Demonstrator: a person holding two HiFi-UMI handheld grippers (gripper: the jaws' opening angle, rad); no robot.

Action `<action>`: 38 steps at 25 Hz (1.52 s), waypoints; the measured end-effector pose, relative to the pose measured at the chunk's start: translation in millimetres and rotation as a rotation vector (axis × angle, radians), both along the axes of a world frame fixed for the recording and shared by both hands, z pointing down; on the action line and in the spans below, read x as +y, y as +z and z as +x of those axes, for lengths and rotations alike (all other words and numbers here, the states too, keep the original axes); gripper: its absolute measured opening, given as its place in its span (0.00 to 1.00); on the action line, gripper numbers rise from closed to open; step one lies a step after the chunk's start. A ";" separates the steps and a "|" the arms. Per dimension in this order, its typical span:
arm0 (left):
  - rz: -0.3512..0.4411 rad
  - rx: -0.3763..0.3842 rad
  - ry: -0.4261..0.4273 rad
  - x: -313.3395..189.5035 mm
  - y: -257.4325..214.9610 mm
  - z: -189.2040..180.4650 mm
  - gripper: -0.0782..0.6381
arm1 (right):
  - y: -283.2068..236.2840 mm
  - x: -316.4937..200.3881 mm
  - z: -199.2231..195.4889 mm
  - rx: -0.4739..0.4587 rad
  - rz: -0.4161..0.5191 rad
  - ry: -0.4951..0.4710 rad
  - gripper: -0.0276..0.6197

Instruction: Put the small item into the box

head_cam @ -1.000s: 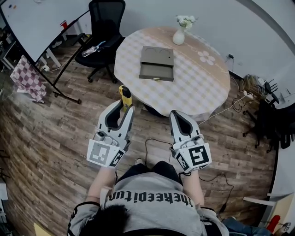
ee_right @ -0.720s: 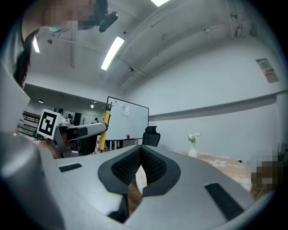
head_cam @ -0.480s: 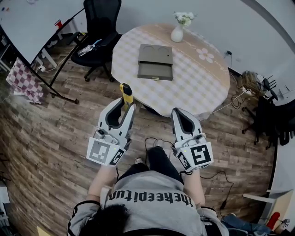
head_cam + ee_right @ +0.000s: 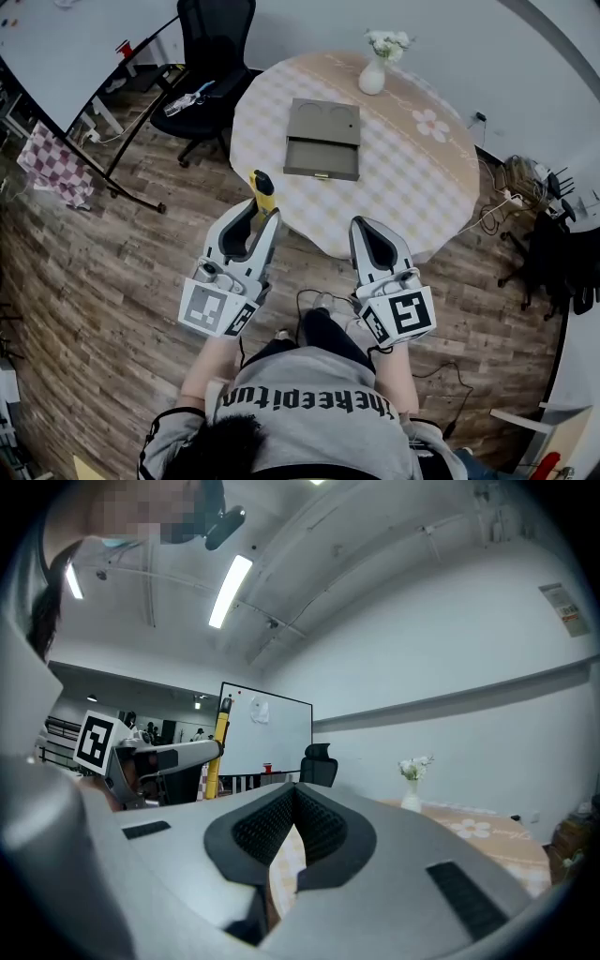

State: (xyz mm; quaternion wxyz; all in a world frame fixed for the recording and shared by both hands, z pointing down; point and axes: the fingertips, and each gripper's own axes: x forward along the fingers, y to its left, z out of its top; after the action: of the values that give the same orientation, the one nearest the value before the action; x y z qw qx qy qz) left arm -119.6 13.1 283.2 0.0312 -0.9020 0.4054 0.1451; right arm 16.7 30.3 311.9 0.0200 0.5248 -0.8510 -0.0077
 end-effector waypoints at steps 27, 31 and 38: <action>-0.008 -0.001 -0.138 -90.7 -2.3 76.6 0.28 | 12.0 -111.5 72.5 -0.040 -0.030 -0.158 0.05; -0.016 -0.009 -0.150 -95.8 -0.3 78.2 0.28 | 15.0 -117.8 72.0 -0.048 -0.039 -0.178 0.05; -0.035 -0.026 -0.151 -112.7 2.6 76.6 0.28 | 17.3 -136.0 70.8 -0.063 -0.053 -0.177 0.05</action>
State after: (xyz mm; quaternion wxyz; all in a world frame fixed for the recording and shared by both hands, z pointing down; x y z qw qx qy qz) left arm -43.0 -99.6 285.8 0.0317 -0.8712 0.4741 0.1235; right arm 87.6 -105.7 329.2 0.0065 0.4468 -0.8941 0.0297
